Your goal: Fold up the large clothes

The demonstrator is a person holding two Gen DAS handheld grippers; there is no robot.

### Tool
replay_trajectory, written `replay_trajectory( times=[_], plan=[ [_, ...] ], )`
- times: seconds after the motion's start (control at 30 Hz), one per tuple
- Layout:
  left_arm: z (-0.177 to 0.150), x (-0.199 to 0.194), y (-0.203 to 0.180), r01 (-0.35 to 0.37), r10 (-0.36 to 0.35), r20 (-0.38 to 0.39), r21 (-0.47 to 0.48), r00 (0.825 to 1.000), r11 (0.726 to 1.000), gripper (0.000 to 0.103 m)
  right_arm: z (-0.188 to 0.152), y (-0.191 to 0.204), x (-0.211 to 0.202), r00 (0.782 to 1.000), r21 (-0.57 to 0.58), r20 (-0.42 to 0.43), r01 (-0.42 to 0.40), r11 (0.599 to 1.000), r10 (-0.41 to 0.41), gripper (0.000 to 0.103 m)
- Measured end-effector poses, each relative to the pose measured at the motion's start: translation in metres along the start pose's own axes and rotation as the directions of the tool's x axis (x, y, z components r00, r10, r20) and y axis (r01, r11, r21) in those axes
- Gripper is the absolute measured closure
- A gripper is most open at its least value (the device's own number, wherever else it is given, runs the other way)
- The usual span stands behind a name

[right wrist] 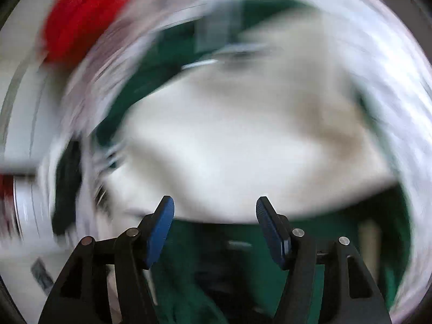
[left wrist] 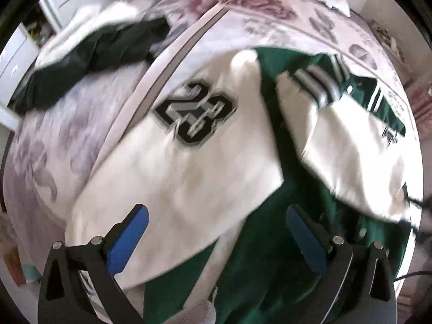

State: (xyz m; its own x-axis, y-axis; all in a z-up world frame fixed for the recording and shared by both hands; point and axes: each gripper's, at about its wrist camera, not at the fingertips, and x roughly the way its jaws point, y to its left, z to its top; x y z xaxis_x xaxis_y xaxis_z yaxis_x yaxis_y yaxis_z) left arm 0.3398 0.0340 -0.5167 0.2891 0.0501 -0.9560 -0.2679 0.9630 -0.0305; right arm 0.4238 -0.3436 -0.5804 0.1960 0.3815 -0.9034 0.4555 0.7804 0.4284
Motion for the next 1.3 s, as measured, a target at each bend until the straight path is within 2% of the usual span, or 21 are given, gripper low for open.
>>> replay_trajectory(
  times=[0.03, 0.1, 0.17, 0.2, 0.23, 0.27, 0.33, 0.4, 0.47, 0.53, 0.57, 0.67, 0.7, 0.77, 0.8, 0.83, 0.9, 0.97, 1.13, 1.2, 1.3],
  plan=[
    [0.007, 0.001, -0.004, 0.003, -0.003, 0.007, 0.004, 1.0, 1.0, 0.0, 0.0, -0.039, 0.004, 1.0, 0.094, -0.014, -0.006, 0.996, 0.008, 0.038],
    [0.021, 0.008, -0.008, -0.004, 0.004, 0.008, 0.0, 1.0, 1.0, 0.0, 0.0, -0.083, 0.016, 0.999, 0.175, -0.026, -0.032, 0.984, 0.037, 0.038],
    [0.027, 0.015, -0.01, -0.034, 0.034, 0.004, -0.006, 0.999, 0.999, 0.0, 0.007, -0.117, 0.012, 0.999, 0.231, 0.028, 0.016, 0.973, -0.023, 0.044],
    [0.028, 0.018, -0.01, -0.047, 0.047, 0.003, -0.006, 0.999, 0.999, 0.0, 0.007, -0.136, 0.004, 0.992, 0.271, 0.099, 0.045, 0.962, -0.074, 0.055],
    [0.028, 0.02, -0.01, -0.057, 0.057, -0.001, -0.003, 0.998, 0.998, 0.0, 0.007, -0.146, -0.002, 0.984, 0.302, 0.131, 0.075, 0.95, -0.12, 0.058],
    [0.027, 0.02, -0.011, -0.064, 0.064, -0.006, -0.001, 0.998, 0.998, 0.0, 0.008, -0.151, -0.007, 0.98, 0.32, 0.136, 0.095, 0.943, -0.145, 0.058],
    [0.028, 0.018, -0.015, -0.069, 0.069, -0.008, 0.003, 0.998, 0.998, 0.0, 0.006, -0.161, -0.014, 0.985, 0.336, 0.115, 0.083, 0.938, -0.128, 0.058],
    [0.032, 0.013, -0.023, -0.047, 0.047, -0.001, 0.006, 0.999, 0.999, 0.0, -0.006, -0.16, -0.024, 0.991, 0.307, 0.107, 0.043, 0.951, -0.08, 0.056],
    [0.042, 0.008, -0.035, -0.014, 0.014, 0.009, 0.011, 1.0, 1.0, 0.0, -0.017, -0.157, -0.033, 0.994, 0.262, 0.089, 0.044, 0.964, -0.07, 0.055],
    [0.053, 0.01, -0.049, 0.022, -0.023, 0.015, 0.017, 1.0, 1.0, 0.0, -0.028, -0.153, -0.038, 0.994, 0.237, 0.09, 0.034, 0.971, -0.057, 0.048],
    [0.062, 0.016, -0.062, 0.056, -0.057, 0.016, 0.027, 0.998, 0.998, 0.0, -0.035, -0.156, -0.04, 0.994, 0.231, 0.091, 0.033, 0.972, -0.055, 0.047],
    [0.084, 0.052, -0.108, 0.083, -0.08, -0.038, 0.094, 0.996, 0.992, 0.0, -0.052, -0.162, -0.034, 0.996, 0.27, 0.086, 0.009, 0.963, -0.033, 0.046],
    [0.089, 0.069, -0.122, 0.056, -0.048, -0.068, 0.128, 0.997, 0.99, 0.002, -0.055, -0.165, -0.034, 0.996, 0.295, 0.088, -0.009, 0.955, -0.018, 0.046],
    [0.093, 0.092, -0.139, 0.041, -0.025, -0.092, 0.179, 0.995, 0.983, 0.029, -0.05, -0.166, -0.032, 0.996, 0.326, 0.093, -0.024, 0.945, -0.007, 0.046],
    [0.095, 0.1, -0.143, 0.059, -0.039, -0.104, 0.194, 0.994, 0.979, 0.07, -0.051, -0.166, -0.03, 0.995, 0.328, 0.101, -0.023, 0.945, -0.01, 0.046],
    [0.097, 0.102, -0.142, 0.064, -0.044, -0.107, 0.19, 0.993, 0.98, 0.074, -0.054, -0.167, -0.032, 0.994, 0.325, 0.105, -0.021, 0.946, -0.015, 0.046],
    [0.101, 0.087, -0.131, 0.108, -0.1, -0.053, 0.156, 0.994, 0.982, 0.086, -0.056, -0.172, -0.03, 0.994, 0.325, 0.111, -0.026, 0.945, -0.011, 0.046],
    [0.103, 0.055, -0.115, 0.154, -0.158, 0.027, 0.117, 0.987, 0.981, 0.088, -0.032, -0.162, -0.019, 0.994, 0.332, 0.112, -0.039, 0.942, 0.002, 0.046],
    [0.101, -0.027, -0.084, 0.249, -0.255, 0.205, 0.053, 0.945, 0.967, 0.09, -0.032, -0.173, -0.021, 0.99, 0.333, 0.131, -0.096, 0.938, 0.055, 0.046],
    [0.099, -0.051, -0.07, 0.255, -0.25, 0.275, 0.016, 0.928, 0.967, 0.09, -0.025, -0.168, -0.017, 0.987, 0.329, 0.141, -0.12, 0.937, 0.077, 0.046],
    [0.097, -0.044, -0.043, 0.247, -0.217, 0.283, -0.074, 0.934, 0.966, 0.09, -0.027, -0.168, -0.014, 0.982, 0.339, 0.15, -0.161, 0.927, 0.115, 0.044]
  ],
)
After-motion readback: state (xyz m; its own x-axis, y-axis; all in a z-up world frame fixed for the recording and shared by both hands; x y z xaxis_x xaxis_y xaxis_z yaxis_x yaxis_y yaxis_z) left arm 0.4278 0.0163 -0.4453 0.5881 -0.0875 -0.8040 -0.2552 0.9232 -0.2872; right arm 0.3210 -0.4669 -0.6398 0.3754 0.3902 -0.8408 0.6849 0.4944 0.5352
